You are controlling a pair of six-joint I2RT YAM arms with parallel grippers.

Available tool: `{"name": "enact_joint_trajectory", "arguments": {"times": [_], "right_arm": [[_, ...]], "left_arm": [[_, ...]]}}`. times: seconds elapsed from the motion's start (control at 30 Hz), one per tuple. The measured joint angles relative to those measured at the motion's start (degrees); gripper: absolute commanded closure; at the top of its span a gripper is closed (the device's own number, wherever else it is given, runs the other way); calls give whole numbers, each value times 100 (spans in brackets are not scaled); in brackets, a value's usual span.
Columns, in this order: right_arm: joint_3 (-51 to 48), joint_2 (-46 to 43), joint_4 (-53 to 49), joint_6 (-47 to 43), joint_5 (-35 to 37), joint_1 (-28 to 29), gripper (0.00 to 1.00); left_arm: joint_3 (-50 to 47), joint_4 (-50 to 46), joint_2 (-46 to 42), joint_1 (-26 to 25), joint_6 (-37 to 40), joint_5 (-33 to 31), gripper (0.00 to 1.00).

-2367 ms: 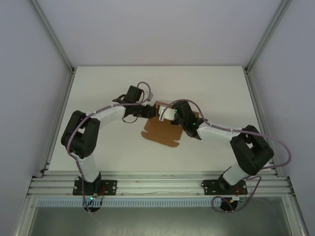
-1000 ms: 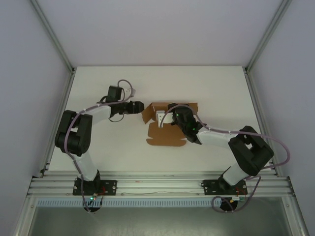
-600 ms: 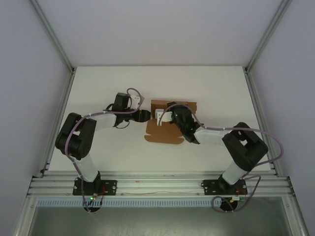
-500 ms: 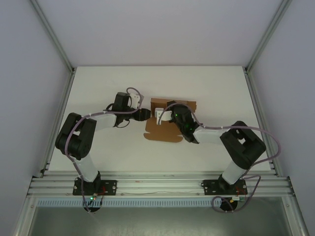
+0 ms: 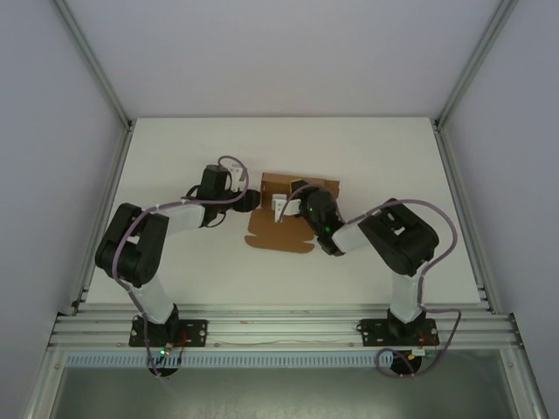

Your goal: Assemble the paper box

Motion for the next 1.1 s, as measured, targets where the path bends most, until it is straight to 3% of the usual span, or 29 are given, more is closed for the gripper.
{"name": "enact_joint_trajectory", "arguments": {"times": [0.4,0.67,0.8,1.1], "right_arm": [[-2,-109,13,-170,-323,-15,100],[-13,-210,-131,-254,-365,-26,100],[-15,-210,-155,-297,-404,-26,100],[-15,-210,-260,-382,-409,-33,100]], "left_arm": [[-374,59,-555,11,-35,37,25],[-654,726,-734,391,-175,1021,23],[-605,931,-601,404,-179,1547,30],[-164,802,42,232,83,1751,34]]}}
